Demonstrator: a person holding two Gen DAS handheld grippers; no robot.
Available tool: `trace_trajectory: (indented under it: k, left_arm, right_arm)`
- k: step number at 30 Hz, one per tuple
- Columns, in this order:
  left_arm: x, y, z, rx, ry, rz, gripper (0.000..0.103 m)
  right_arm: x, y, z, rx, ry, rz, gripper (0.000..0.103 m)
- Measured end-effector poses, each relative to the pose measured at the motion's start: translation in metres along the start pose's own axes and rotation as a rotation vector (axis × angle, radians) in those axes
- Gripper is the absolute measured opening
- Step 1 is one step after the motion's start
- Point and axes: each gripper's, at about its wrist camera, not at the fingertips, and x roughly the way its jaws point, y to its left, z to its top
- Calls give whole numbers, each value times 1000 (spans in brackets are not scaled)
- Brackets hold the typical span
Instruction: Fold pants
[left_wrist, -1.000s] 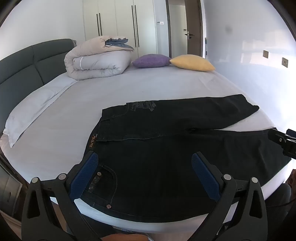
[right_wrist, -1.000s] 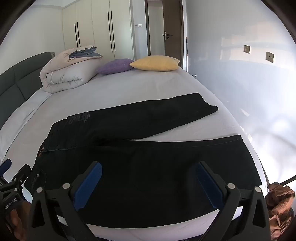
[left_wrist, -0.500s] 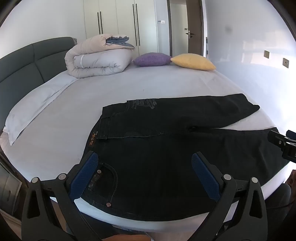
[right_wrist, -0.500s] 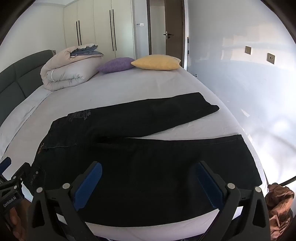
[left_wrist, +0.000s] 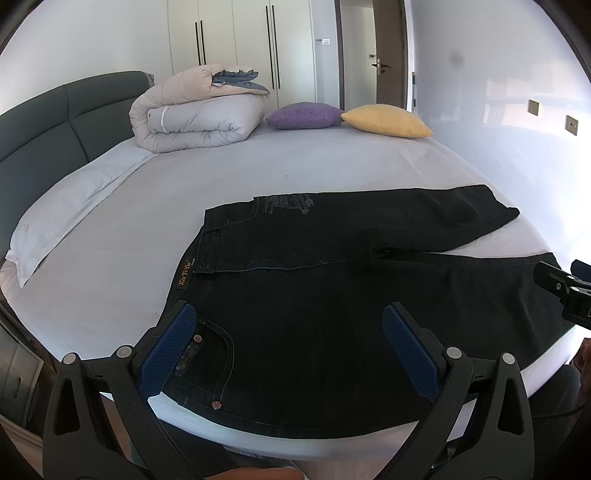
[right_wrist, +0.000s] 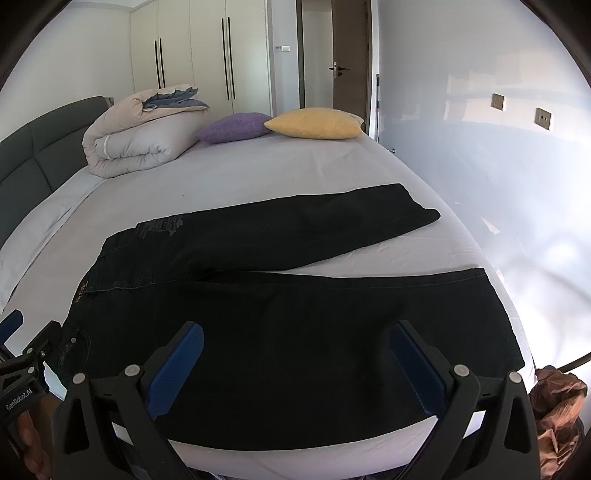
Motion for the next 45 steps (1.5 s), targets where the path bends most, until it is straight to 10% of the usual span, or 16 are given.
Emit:
trace_trajectory:
  k: [45]
  left_arm:
    - [4,3,-5,-4,11,-1,103]
  right_arm:
    - [-1,0,0,-6,11,1,103]
